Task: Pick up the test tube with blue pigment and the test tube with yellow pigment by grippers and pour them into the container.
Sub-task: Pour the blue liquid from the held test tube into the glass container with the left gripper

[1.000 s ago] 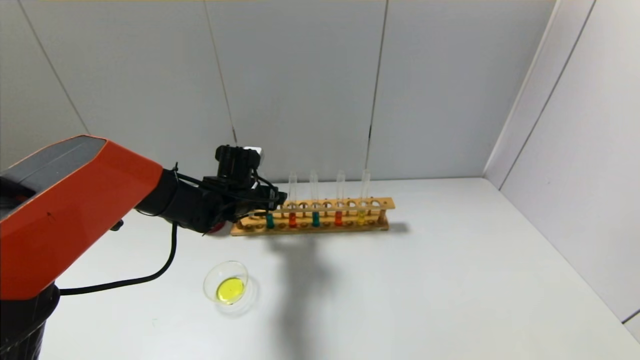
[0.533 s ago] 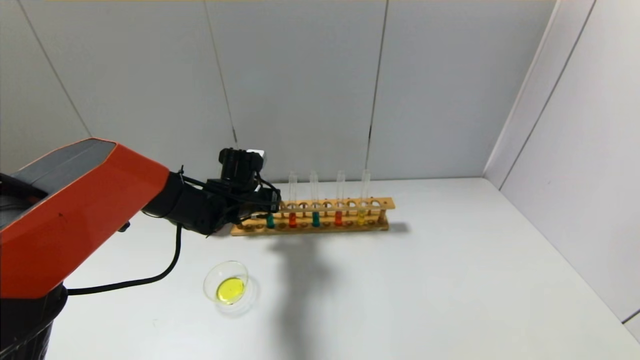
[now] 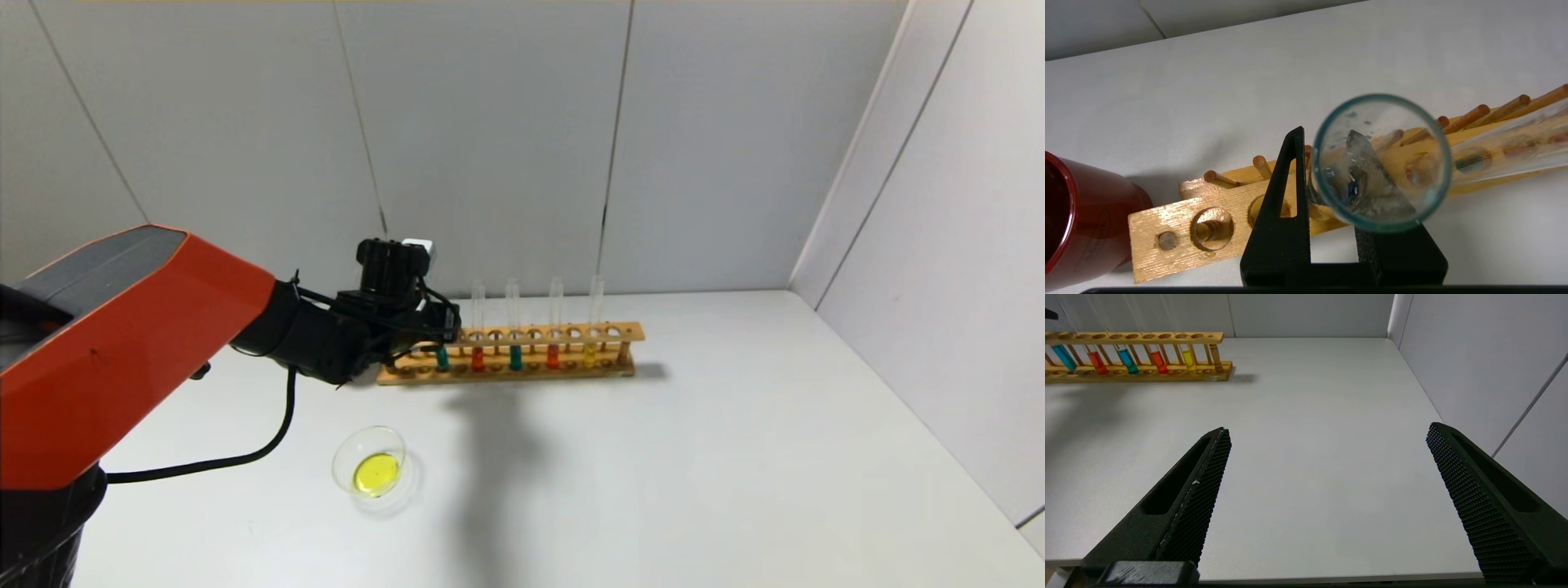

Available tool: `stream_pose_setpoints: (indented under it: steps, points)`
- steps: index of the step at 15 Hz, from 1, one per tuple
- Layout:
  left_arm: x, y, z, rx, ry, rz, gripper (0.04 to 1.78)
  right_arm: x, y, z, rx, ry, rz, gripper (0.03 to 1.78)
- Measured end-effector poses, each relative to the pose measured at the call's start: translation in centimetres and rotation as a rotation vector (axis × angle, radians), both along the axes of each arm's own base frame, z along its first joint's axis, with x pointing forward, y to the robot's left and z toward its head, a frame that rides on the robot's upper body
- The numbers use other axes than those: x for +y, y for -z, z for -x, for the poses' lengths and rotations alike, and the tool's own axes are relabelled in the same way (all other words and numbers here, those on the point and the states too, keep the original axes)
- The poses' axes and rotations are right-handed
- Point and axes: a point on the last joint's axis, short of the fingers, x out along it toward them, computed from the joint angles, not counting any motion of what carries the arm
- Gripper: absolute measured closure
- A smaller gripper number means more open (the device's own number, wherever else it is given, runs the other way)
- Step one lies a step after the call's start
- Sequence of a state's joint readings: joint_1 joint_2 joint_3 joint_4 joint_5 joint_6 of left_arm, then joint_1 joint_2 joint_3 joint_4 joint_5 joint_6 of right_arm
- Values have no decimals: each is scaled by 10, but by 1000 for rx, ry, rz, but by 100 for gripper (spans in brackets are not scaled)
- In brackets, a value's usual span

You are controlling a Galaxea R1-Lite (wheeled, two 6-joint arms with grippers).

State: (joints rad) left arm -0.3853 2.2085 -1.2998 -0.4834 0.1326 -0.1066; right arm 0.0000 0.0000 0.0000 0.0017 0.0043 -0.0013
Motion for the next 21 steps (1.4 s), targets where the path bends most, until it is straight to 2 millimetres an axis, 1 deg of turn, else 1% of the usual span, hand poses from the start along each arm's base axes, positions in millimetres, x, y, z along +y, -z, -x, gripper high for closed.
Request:
stream_pose_setpoints:
  steps: [2, 4, 8, 12, 14, 17, 19, 21]
  points:
    - [-1, -6, 2, -14, 2, 4, 148, 0, 0, 0, 0, 0, 0, 6]
    - [-1, -19, 5, -43, 6, 9, 148, 0, 0, 0, 0, 0, 0, 6]
    - [3, -58, 16, -139, 24, 13, 148, 0, 0, 0, 0, 0, 0, 6]
    - [10, -96, 35, -222, 34, 4, 148, 0, 0, 0, 0, 0, 0, 6]
    - [14, -110, 45, -259, 18, -9, 148, 0, 0, 0, 0, 0, 0, 6]
    - [24, -119, 67, -285, -24, -106, 148, 0, 0, 0, 0, 0, 0, 6]
    - [34, -122, 88, -289, -20, -169, 148, 0, 0, 0, 0, 0, 0, 6]
    - [47, -119, 112, -277, -8, -232, 148, 0, 0, 0, 0, 0, 0, 6]
